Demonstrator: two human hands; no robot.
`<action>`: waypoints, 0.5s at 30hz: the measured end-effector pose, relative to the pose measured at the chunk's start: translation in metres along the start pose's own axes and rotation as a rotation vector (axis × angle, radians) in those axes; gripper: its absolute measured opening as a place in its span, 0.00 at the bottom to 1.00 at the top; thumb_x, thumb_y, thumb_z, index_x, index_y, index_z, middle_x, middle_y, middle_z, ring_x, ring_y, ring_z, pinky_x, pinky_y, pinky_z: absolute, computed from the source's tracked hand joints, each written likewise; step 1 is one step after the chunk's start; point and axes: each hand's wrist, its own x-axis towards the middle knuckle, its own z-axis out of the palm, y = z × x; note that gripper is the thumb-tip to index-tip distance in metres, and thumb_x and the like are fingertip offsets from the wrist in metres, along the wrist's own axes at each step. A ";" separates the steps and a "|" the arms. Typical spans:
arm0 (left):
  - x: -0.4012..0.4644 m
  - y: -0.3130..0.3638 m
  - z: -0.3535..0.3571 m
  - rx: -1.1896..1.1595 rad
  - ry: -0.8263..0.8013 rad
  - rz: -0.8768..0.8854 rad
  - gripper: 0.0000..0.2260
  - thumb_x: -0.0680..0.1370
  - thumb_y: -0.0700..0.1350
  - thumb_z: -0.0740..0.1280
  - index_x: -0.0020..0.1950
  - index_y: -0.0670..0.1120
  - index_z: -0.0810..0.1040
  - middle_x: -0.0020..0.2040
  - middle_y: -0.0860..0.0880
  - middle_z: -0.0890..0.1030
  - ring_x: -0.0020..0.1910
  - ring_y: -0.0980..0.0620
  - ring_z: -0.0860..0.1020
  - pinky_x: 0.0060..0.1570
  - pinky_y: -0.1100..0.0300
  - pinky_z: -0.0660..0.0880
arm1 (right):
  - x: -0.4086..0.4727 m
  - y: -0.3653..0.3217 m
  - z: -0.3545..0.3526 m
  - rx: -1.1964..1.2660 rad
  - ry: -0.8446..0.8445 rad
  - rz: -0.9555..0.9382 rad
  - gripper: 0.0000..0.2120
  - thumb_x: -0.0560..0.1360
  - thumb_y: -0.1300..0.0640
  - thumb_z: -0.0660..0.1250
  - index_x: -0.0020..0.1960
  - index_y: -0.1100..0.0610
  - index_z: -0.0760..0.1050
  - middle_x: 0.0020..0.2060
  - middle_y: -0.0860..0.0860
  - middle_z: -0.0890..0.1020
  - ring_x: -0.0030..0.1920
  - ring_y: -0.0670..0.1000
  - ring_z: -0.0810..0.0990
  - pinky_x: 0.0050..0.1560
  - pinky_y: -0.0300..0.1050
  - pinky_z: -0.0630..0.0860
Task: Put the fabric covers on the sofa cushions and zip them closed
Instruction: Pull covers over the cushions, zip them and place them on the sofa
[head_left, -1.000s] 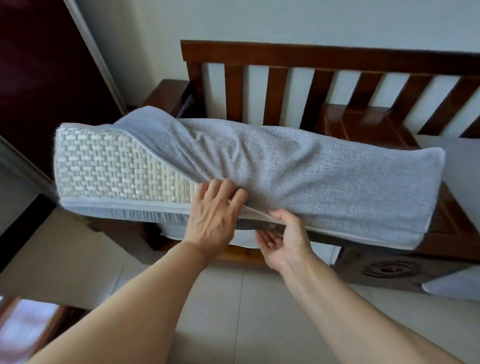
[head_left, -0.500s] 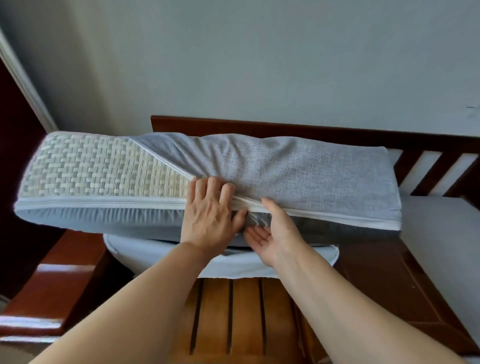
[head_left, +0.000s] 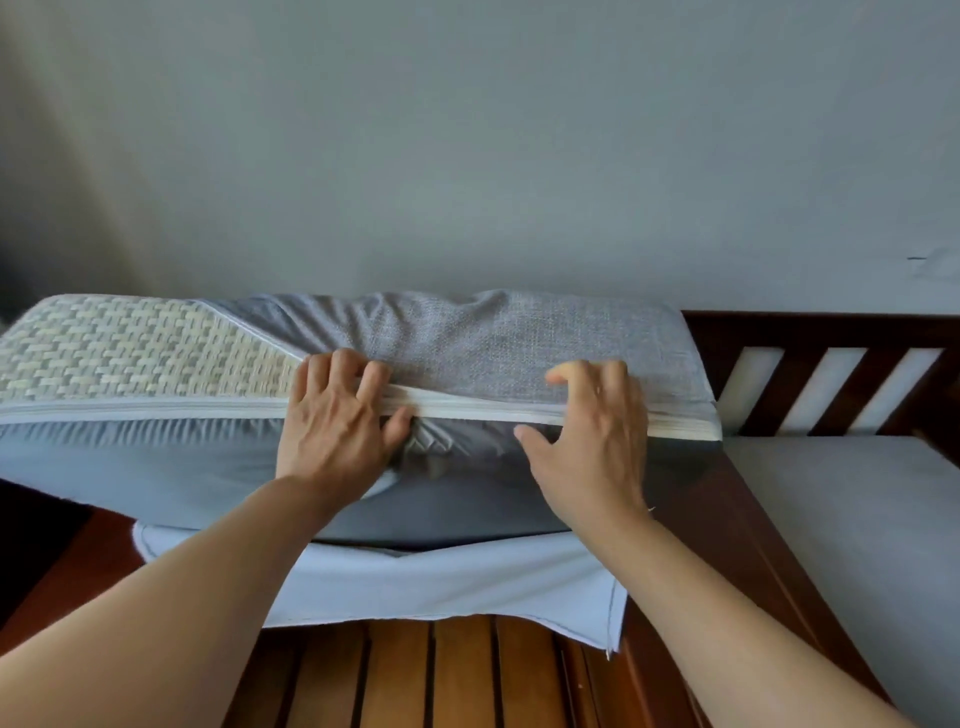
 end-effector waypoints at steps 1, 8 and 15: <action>0.009 0.000 0.002 0.023 -0.007 -0.010 0.18 0.72 0.57 0.56 0.46 0.43 0.72 0.47 0.40 0.73 0.46 0.41 0.69 0.51 0.47 0.63 | 0.013 0.007 0.008 -0.096 0.018 -0.047 0.21 0.64 0.49 0.76 0.53 0.54 0.73 0.52 0.52 0.71 0.53 0.55 0.70 0.51 0.48 0.64; 0.061 0.089 0.016 -0.032 -0.020 -0.030 0.18 0.70 0.59 0.57 0.45 0.46 0.74 0.47 0.42 0.74 0.50 0.40 0.72 0.63 0.40 0.59 | 0.067 0.072 0.024 -0.236 0.298 0.019 0.11 0.63 0.58 0.72 0.44 0.55 0.75 0.45 0.55 0.75 0.47 0.58 0.74 0.45 0.51 0.62; 0.106 0.194 0.041 -0.168 0.108 0.086 0.09 0.72 0.50 0.58 0.42 0.45 0.72 0.40 0.46 0.73 0.42 0.44 0.70 0.50 0.48 0.65 | 0.106 0.128 0.008 -0.091 0.328 0.108 0.15 0.60 0.73 0.70 0.39 0.59 0.71 0.36 0.55 0.75 0.36 0.59 0.76 0.33 0.44 0.67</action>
